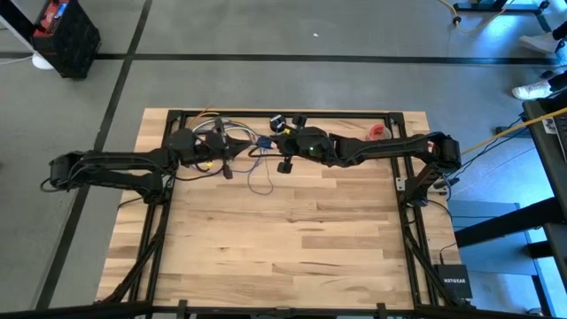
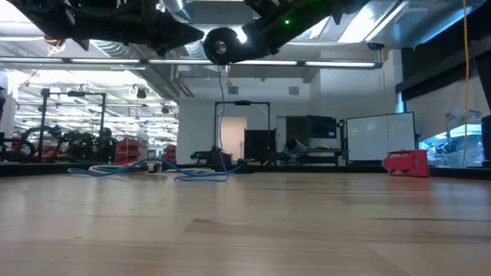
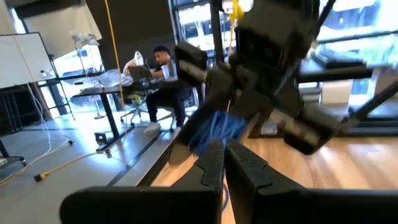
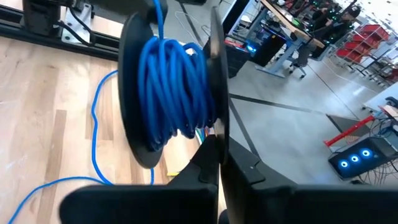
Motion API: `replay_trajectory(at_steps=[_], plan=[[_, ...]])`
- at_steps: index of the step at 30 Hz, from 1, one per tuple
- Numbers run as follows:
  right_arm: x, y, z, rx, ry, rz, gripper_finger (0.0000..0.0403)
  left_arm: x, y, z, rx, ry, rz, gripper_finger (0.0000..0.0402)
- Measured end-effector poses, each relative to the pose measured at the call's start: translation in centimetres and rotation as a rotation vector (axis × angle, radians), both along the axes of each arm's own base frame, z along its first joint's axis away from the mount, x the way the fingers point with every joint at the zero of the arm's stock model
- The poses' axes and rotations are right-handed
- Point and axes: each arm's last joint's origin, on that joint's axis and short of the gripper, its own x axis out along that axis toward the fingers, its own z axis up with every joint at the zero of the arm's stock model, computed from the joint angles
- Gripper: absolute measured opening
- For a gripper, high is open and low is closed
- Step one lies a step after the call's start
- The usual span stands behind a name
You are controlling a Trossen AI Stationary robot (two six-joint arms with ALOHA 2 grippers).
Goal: Coil cords
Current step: Coil the blue wire onto the black spool
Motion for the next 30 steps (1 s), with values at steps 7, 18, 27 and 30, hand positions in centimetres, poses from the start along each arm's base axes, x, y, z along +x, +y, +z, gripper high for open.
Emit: replay_trajectory(at_steps=[7,18,27,30], plan=[[0.0,0.0,0.2,0.003,-0.012,-0.017,0.0003,-0.2,-0.5,1.4,-0.085,-0.162,-0.033,0.0001],[0.1,0.0,0.5,0.009,-0.048,-0.012,0.0002,2.6,-0.9,1.4,-0.068,-0.199,-0.084,0.0006],[0.1,-0.1,0.2,0.009,-0.035,-0.015,0.0001,6.2,-1.3,2.5,-0.031,-0.042,-0.122,0.0097],[0.1,-0.1,0.2,0.019,-0.038,-0.018,0.0001,6.6,-1.7,2.4,0.002,0.037,-0.132,0.0118]])
